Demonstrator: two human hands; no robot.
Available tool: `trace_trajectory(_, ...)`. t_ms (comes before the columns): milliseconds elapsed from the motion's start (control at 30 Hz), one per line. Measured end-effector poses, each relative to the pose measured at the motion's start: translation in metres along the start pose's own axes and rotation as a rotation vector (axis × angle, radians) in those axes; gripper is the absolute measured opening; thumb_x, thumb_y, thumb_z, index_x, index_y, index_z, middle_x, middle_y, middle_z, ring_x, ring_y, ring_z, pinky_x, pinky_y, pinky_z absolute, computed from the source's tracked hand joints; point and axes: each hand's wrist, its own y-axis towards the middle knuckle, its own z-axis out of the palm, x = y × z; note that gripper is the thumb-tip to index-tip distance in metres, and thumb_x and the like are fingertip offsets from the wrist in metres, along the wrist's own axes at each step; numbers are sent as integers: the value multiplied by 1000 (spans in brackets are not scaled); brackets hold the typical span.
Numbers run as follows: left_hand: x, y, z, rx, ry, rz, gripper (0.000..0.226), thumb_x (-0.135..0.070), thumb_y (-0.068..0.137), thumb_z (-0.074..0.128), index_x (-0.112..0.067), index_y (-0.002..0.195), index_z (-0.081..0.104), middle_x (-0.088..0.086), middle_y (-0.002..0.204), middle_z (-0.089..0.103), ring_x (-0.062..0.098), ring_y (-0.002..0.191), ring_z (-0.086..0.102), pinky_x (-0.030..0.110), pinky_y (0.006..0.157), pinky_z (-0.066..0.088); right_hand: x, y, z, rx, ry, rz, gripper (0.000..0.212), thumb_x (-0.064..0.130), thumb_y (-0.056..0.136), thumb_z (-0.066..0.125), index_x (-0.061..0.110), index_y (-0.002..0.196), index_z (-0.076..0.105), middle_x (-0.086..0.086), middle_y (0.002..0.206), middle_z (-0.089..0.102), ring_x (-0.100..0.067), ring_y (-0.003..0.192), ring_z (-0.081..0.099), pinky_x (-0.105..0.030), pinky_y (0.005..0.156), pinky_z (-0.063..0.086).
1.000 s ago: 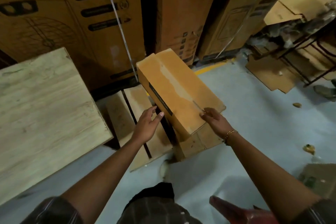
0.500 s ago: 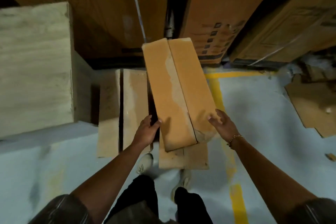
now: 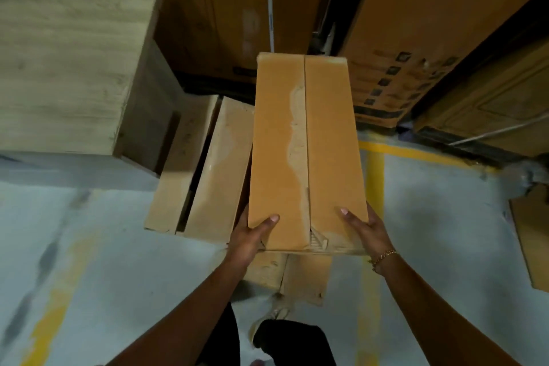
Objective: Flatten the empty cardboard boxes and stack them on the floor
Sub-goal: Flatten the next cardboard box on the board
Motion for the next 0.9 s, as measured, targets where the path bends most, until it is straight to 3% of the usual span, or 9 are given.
trace_trajectory(167, -47, -47, -30, -19, 31, 93, 91, -79, 61, 75, -46, 142, 50, -18, 121, 68, 11, 113, 64, 40, 99, 54, 62, -36, 2, 28, -45, -98, 48, 30, 85, 74, 28, 130, 58, 15, 112, 70, 7, 96, 66, -10, 75, 52)
trace_trajectory(300, -99, -83, -73, -62, 46, 191, 77, -80, 66, 70, -53, 135, 50, -21, 118, 66, 11, 111, 62, 43, 99, 53, 136, -66, 28, 46, -99, -206, 63, 56, 76, 77, 33, 131, 57, 18, 112, 69, 1, 98, 66, -19, 81, 52)
trace_trajectory(400, -137, -102, -120, -132, 54, 251, 74, -84, 64, 66, -54, 129, 48, -20, 113, 65, 15, 110, 62, 47, 98, 54, 187, -82, 65, 86, -128, -270, 58, 49, 78, 74, 33, 131, 57, 16, 116, 68, -5, 106, 63, -26, 86, 50)
trace_trajectory(500, -171, -117, -182, -204, 52, 312, 76, -83, 64, 65, -48, 131, 54, -18, 112, 67, 16, 110, 64, 45, 99, 53, 233, -96, 120, 132, -147, -316, 60, 46, 80, 73, 26, 134, 58, 10, 119, 68, -8, 106, 64, -20, 78, 50)
trace_trajectory(600, -190, -123, -257, -269, 44, 350, 79, -84, 65, 63, -44, 133, 56, -12, 116, 70, 18, 106, 66, 50, 93, 57, 272, -109, 191, 195, -139, -338, 60, 40, 83, 74, 24, 137, 54, 3, 123, 65, -17, 108, 62, -31, 86, 49)
trace_trajectory(767, -207, -126, -390, -342, 45, 355, 70, -78, 74, 65, -44, 134, 53, -9, 117, 68, 20, 103, 66, 52, 87, 59, 319, -132, 322, 282, -152, -335, 74, 55, 67, 75, 28, 133, 56, 4, 119, 66, -18, 105, 63, -41, 95, 51)
trace_trajectory(900, -214, -124, -483, -418, 23, 344, 65, -70, 80, 66, -40, 136, 52, -7, 117, 68, 22, 104, 66, 51, 87, 60, 345, -145, 420, 356, -156, -360, 52, 43, 81, 75, 35, 127, 54, 10, 113, 64, -8, 98, 60, -32, 87, 49)
